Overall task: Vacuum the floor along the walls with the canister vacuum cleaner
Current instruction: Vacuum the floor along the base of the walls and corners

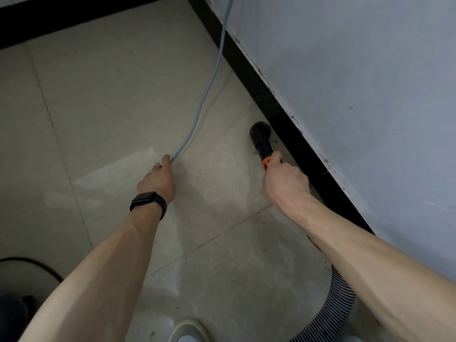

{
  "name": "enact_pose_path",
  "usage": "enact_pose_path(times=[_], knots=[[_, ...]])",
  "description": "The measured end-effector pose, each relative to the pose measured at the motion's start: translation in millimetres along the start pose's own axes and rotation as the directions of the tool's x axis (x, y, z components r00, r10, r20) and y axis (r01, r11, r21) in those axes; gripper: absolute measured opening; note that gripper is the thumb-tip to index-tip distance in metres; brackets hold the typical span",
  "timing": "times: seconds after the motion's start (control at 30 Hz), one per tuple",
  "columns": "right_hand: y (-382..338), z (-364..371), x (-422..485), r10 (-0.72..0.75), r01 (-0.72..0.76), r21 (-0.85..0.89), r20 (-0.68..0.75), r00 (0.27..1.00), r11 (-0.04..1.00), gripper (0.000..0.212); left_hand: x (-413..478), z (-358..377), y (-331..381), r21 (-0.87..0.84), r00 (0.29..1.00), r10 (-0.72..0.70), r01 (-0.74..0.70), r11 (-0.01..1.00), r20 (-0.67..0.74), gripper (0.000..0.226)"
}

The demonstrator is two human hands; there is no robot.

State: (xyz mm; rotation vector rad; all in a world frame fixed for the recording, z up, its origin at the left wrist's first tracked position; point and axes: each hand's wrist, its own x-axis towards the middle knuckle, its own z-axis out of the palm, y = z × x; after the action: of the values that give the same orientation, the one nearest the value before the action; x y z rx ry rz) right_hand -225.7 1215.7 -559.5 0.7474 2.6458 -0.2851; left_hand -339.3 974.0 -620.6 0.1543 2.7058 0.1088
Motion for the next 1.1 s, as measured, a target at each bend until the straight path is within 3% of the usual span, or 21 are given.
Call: enact_pose_path(times=[0.17, 0.3, 0.4, 0.47, 0.53, 0.6, 0.67, 0.8, 0.87, 0.93, 1.1], knots=[[5, -4, 9, 0.038, -0.038, 0.001, -0.023, 0.999, 0.999, 0.053, -6, 9, -2, -0.017, 0.998, 0.032, -0.031, 0.999, 0.055, 0.074], [7, -7, 19, 0.053, -0.055, 0.118, 0.013, 0.998, 0.991, 0.046, -22, 5, 26, 0.079, 0.980, 0.192, -0.188, 0.979, -0.053, 0.073], [16, -17, 35, 0.095, -0.123, 0.376, 0.093, 0.991, 0.919, 0.054, -42, 0, 70, -0.038, 0.918, 0.363, -0.361, 0.932, 0.158, 0.067], [18, -25, 42, 0.094, -0.156, 0.466, 0.154, 0.984, 0.871, 0.063, -52, -7, 98, -0.269, 0.812, 0.382, -0.287, 0.919, 0.441, 0.066], [12, -32, 47, 0.103, -0.212, 0.587, 0.213, 0.972, 0.781, 0.057, -58, -14, 119, -0.528, 0.634, 0.442, -0.062, 0.847, 0.635, 0.067], [4, -37, 54, 0.095, -0.330, 0.791, 0.330, 0.939, 0.515, 0.034, -69, -18, 133, -0.629, 0.552, 0.488, 0.088, 0.772, 0.676, 0.068], [-3, -42, 55, 0.035, -0.422, 0.876, 0.426, 0.904, 0.232, 0.020, -83, -18, 146, -0.680, 0.560, 0.506, 0.148, 0.718, 0.656, 0.062], [-8, -37, 49, -0.059, -0.486, 0.874, 0.485, 0.872, -0.001, 0.016, -109, -1, 153, -0.776, 0.658, 0.469, 0.300, 0.554, 0.589, 0.056], [-12, -28, 40, -0.076, -0.518, 0.855, 0.515, 0.854, -0.028, 0.020, -118, 8, 146, -0.772, 0.731, 0.400, 0.268, 0.576, 0.552, 0.039], [-21, -14, 26, -0.036, -0.525, 0.850, 0.524, 0.851, -0.028, 0.023, -128, 11, 134, -0.736, 0.760, 0.342, 0.254, 0.627, 0.553, 0.025], [-50, 35, -13, -0.015, -0.473, 0.881, 0.473, 0.881, -0.021, 0.029, -145, 19, 87, -0.564, 0.761, 0.207, 0.240, 0.791, 0.614, 0.031]])
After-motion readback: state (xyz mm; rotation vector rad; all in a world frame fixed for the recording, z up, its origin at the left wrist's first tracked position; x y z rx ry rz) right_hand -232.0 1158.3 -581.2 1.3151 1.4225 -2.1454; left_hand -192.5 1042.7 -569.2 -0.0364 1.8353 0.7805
